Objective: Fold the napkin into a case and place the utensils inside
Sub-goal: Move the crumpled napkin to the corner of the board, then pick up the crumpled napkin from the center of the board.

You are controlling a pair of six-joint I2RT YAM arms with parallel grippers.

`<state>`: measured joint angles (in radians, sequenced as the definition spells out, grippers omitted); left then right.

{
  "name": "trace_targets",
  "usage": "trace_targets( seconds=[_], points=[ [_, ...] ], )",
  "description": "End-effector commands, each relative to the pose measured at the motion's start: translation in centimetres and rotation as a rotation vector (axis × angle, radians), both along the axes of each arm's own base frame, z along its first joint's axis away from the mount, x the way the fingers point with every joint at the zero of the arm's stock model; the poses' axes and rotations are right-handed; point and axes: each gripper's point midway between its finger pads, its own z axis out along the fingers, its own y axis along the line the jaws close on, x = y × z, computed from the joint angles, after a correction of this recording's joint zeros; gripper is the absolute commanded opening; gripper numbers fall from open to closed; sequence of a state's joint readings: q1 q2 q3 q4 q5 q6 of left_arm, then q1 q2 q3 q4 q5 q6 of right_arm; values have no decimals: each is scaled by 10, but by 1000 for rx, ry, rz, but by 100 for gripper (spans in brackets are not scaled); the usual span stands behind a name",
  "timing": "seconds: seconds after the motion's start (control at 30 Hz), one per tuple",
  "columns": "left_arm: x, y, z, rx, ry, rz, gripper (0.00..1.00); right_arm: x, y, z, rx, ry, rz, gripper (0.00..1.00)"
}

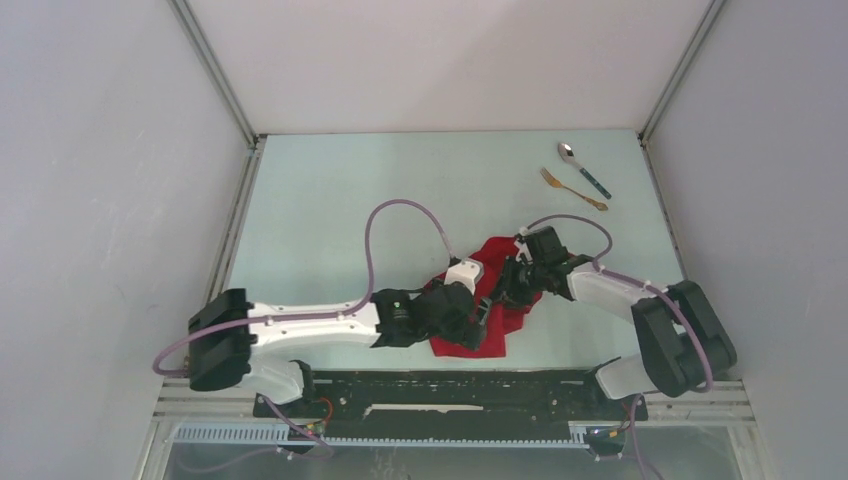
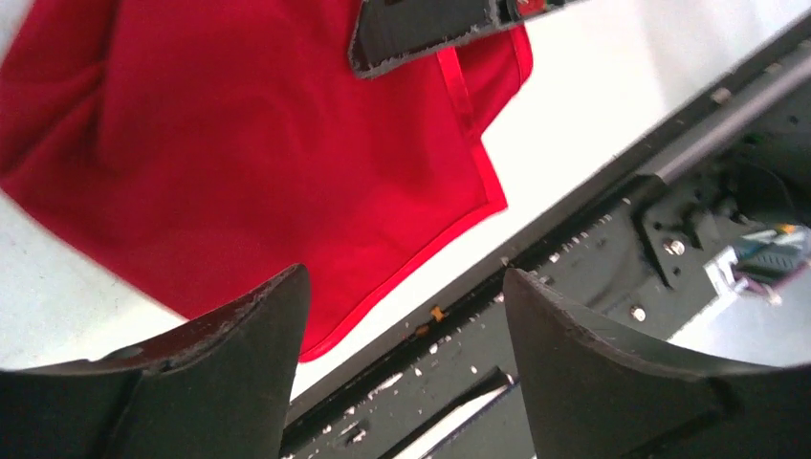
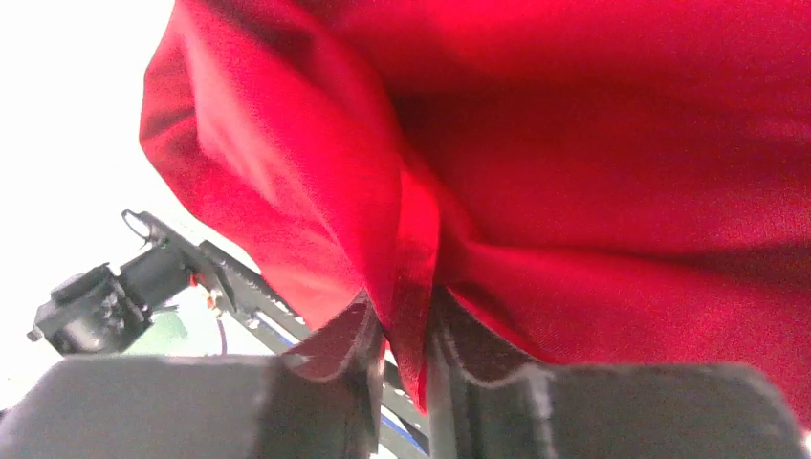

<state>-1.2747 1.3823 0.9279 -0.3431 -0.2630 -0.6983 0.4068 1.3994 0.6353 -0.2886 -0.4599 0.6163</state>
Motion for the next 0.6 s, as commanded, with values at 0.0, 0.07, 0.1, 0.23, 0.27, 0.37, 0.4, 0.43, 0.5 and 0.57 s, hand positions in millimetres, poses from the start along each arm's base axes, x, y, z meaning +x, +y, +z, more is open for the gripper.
trace_targets(
  seconds=[0.0, 0.07, 0.1, 0.23, 0.27, 0.37, 0.4, 0.43, 0.5, 0.57],
  points=[
    [24, 7, -19, 33, 54, 170, 77, 22, 59, 43, 286, -85, -14, 15],
    [33, 27, -24, 7, 80, 266, 76, 21, 78, 60, 431, -45, -97, 8],
    [37, 37, -23, -28, 76, 308, 76, 20, 85, 65, 499, -35, -143, 6],
    [38, 63, 0, -197, -6, 351, 92, 15, 108, 74, 590, -48, -345, 3],
    [38, 69, 4, -205, -28, 355, 94, 14, 113, 75, 593, -45, -374, 1],
    [37, 85, 6, -182, -89, 318, 95, 18, 121, 75, 571, -23, -428, 0],
    [35, 88, 6, -165, -108, 294, 95, 16, 123, 70, 535, 20, -427, 0],
    [34, 89, 6, -145, -125, 259, 94, 17, 123, 66, 506, 58, -441, 0],
    [28, 88, 3, -100, -163, 196, 94, 14, 124, 63, 501, 135, -485, 0],
    [24, 83, -5, -61, -192, 146, 93, 13, 125, 67, 521, 171, -513, 0]
  ],
)
